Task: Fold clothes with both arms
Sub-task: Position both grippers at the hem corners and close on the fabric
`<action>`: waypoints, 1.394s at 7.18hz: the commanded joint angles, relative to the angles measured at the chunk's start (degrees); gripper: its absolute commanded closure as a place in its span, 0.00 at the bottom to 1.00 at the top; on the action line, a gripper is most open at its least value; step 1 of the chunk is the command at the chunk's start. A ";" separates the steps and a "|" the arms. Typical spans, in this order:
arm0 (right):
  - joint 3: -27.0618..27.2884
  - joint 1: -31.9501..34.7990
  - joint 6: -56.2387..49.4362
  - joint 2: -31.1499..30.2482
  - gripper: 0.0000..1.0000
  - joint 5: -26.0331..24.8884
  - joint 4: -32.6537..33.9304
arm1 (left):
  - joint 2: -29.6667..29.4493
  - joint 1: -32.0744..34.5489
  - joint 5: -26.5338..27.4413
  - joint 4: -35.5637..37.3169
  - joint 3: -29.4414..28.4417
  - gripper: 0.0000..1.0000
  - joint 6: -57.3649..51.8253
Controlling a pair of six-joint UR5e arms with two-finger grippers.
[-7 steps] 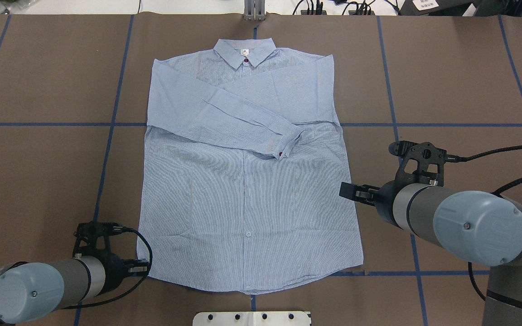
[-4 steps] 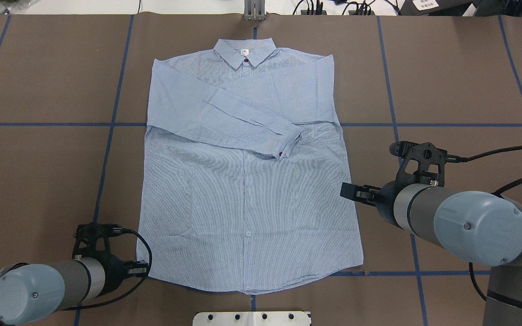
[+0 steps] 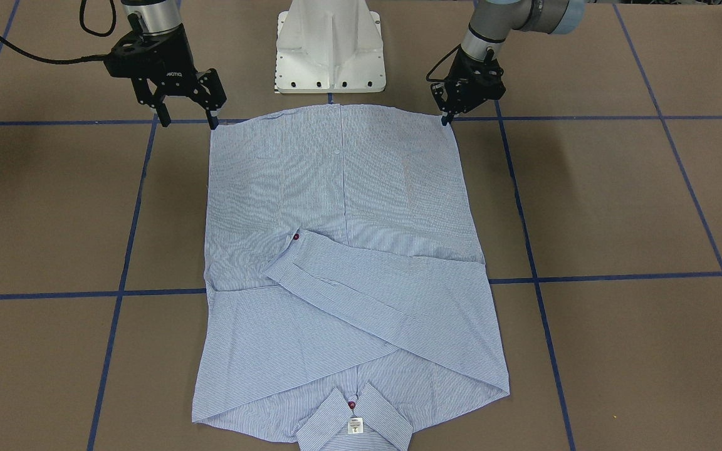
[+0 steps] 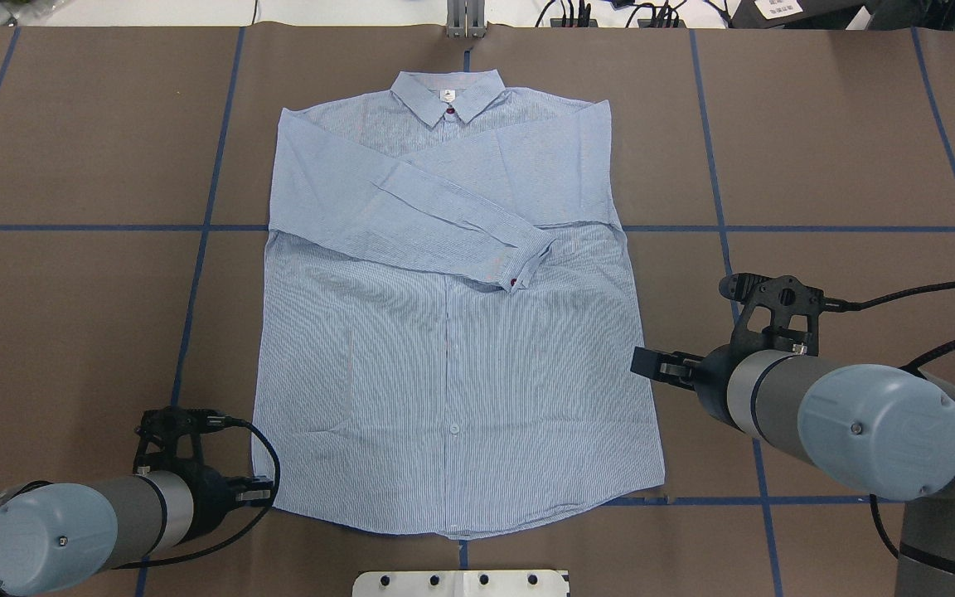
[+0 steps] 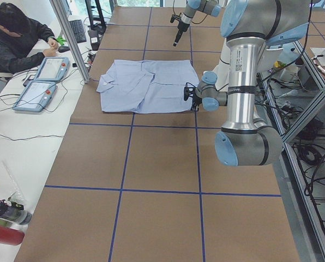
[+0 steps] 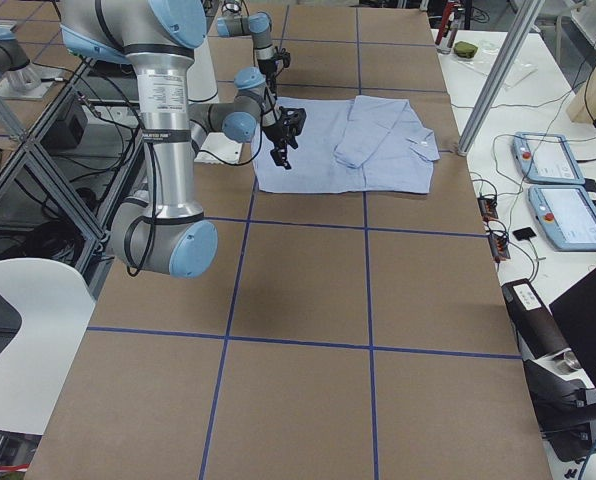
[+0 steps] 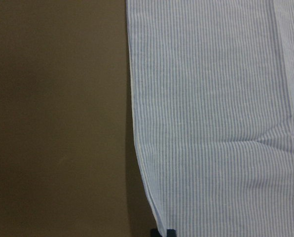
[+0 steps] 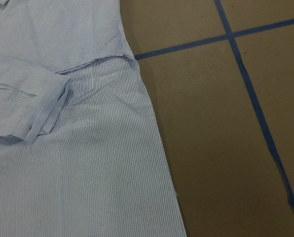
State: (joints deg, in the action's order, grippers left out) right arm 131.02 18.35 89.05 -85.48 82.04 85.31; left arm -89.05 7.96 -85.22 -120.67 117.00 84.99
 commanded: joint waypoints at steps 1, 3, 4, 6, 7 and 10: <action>-0.41 -4.88 1.47 -6.67 0.00 -5.54 -8.78 | -0.16 0.04 0.06 -0.10 0.33 1.00 0.00; -4.87 -11.02 6.55 -9.18 0.02 -13.35 -12.80 | -0.24 -0.05 0.14 -0.53 1.73 1.00 0.00; -6.03 -12.53 7.96 -8.74 0.08 -15.31 -12.97 | 0.02 -0.05 0.41 -0.53 1.83 1.00 0.00; -7.26 -14.30 9.99 -6.99 0.28 -15.42 -13.06 | -0.16 -0.05 0.58 -0.54 2.00 1.00 -0.09; -7.79 -14.92 11.91 -5.94 0.28 -15.85 -13.06 | 0.02 0.04 0.93 -0.53 2.09 1.00 -0.09; -10.94 -17.03 15.36 -5.93 0.26 -19.46 -17.08 | 0.02 -0.05 2.25 -0.53 2.09 1.00 -0.09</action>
State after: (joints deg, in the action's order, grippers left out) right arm 122.01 2.23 103.47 -91.45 63.71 70.42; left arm -89.04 7.93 -83.21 -121.20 119.09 84.91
